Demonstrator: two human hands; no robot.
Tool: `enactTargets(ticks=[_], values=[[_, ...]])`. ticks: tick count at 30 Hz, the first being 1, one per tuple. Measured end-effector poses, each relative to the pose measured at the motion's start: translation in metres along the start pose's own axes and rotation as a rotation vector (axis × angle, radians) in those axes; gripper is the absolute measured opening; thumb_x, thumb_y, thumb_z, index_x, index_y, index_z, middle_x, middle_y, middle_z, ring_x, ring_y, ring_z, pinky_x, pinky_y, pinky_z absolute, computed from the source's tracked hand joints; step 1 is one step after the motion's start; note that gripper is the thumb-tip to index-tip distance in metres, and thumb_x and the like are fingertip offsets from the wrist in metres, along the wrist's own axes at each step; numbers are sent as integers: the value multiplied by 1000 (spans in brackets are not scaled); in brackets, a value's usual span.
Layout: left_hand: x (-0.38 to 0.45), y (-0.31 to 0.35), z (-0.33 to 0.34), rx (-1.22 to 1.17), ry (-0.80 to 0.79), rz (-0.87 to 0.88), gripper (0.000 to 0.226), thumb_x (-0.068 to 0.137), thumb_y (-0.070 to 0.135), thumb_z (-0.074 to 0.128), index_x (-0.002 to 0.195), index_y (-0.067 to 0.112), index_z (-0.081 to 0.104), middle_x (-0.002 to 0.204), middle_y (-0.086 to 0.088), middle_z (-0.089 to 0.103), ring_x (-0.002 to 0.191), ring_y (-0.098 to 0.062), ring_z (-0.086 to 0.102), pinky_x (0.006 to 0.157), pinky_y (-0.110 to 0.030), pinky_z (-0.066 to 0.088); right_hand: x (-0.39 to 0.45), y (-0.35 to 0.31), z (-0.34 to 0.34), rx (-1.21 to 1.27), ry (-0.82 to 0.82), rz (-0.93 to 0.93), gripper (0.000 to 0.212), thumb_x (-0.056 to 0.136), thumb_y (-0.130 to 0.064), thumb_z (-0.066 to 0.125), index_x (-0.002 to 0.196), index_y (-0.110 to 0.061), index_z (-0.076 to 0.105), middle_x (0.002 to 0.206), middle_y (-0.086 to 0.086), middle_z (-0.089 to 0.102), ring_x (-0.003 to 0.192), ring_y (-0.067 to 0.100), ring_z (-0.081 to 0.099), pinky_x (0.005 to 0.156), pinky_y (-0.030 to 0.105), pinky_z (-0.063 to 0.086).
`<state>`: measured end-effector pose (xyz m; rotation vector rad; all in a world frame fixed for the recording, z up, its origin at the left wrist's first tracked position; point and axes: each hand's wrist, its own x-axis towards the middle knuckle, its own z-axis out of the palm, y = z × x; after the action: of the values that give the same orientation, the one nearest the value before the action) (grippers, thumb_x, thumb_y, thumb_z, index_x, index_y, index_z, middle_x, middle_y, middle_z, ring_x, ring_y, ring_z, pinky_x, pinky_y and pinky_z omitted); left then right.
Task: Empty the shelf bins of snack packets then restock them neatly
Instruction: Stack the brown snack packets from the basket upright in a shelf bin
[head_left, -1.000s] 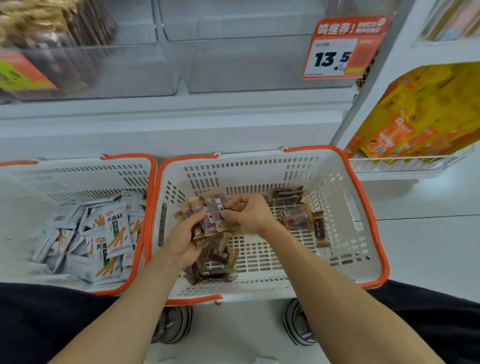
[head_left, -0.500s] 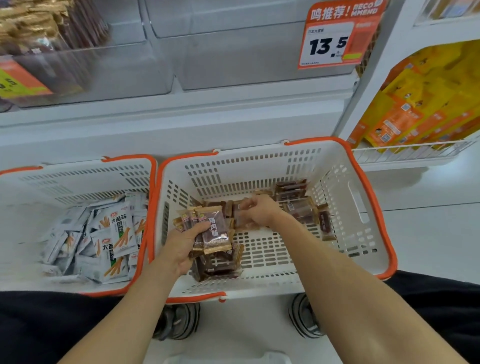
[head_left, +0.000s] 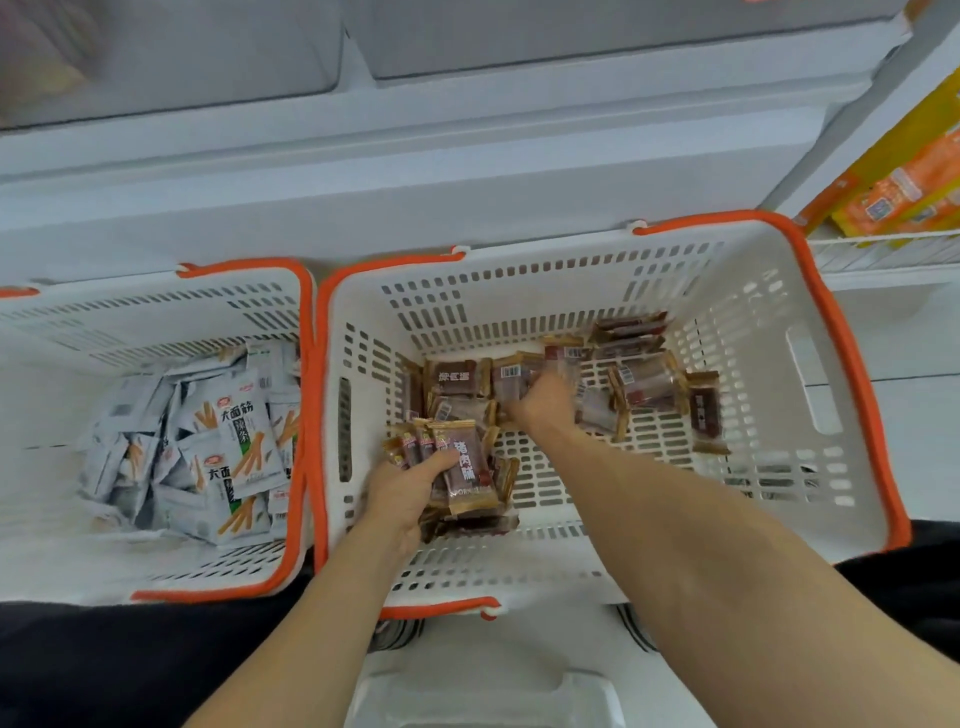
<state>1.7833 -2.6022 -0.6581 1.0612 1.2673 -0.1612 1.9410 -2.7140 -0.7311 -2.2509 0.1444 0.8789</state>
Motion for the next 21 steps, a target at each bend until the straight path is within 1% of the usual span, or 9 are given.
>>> enactTargets(ticks=[3,6,8,10,12,14,15,17,21], values=[[11,0,2,11,-22,-22,67,51,34,96,111,19,72,103,-10,77,97,-33,73,90,-56,56,13,-8,-2,108,-112,127,31,87,-19,77,107,-3,60,99,10,69,95,27,70,85,38,59],[20,3,8,27,-25,-12,74,43,45,97,109,20,73,100,-4,78,96,-30,73,91,-54,56,6,-27,-32,341,-233,189,33,94,-3,65,126,-4,54,97,15,67,69,20,73,67,31,63],[24,8,14,-22,-37,6,81,37,49,97,109,21,73,100,-4,78,97,-30,73,91,-55,56,-4,-39,-58,343,-237,126,37,92,-2,69,127,-2,59,107,14,70,75,17,73,62,30,62],[4,26,24,-53,-73,24,62,49,39,96,104,17,76,99,-8,78,97,-33,72,90,-57,56,-21,-52,-84,270,-236,44,39,84,-3,78,120,-5,65,98,8,73,72,13,73,60,25,59],[-22,50,35,-58,-118,30,46,59,31,94,97,12,78,95,-13,77,90,-32,74,79,-50,60,-43,-73,-111,217,-277,-26,36,80,1,80,114,-6,68,93,8,73,65,12,70,56,22,56],[-42,83,41,-65,-206,67,28,76,20,85,99,8,76,91,-15,77,75,-28,75,59,-38,60,-66,-101,-144,98,-314,-172,32,78,2,81,107,-8,74,101,10,75,78,17,72,71,26,60],[-52,101,40,-44,-255,87,31,78,19,84,104,6,75,92,-17,77,75,-29,74,60,-39,60,-78,-117,-163,25,-327,-263,28,78,-1,82,103,-12,76,104,7,76,87,18,72,78,26,59],[-76,142,37,23,-352,138,48,69,24,89,110,3,74,102,-23,74,88,-35,72,78,-52,60,-105,-152,-201,-99,-346,-389,23,79,-6,84,95,-22,78,113,1,73,98,17,67,79,29,56],[-134,225,22,117,-513,322,40,73,19,78,111,8,73,111,-21,72,96,-36,69,93,-55,55,-157,-208,-256,-6,-341,-548,25,79,4,81,93,-16,75,113,4,72,91,22,71,80,42,63]])
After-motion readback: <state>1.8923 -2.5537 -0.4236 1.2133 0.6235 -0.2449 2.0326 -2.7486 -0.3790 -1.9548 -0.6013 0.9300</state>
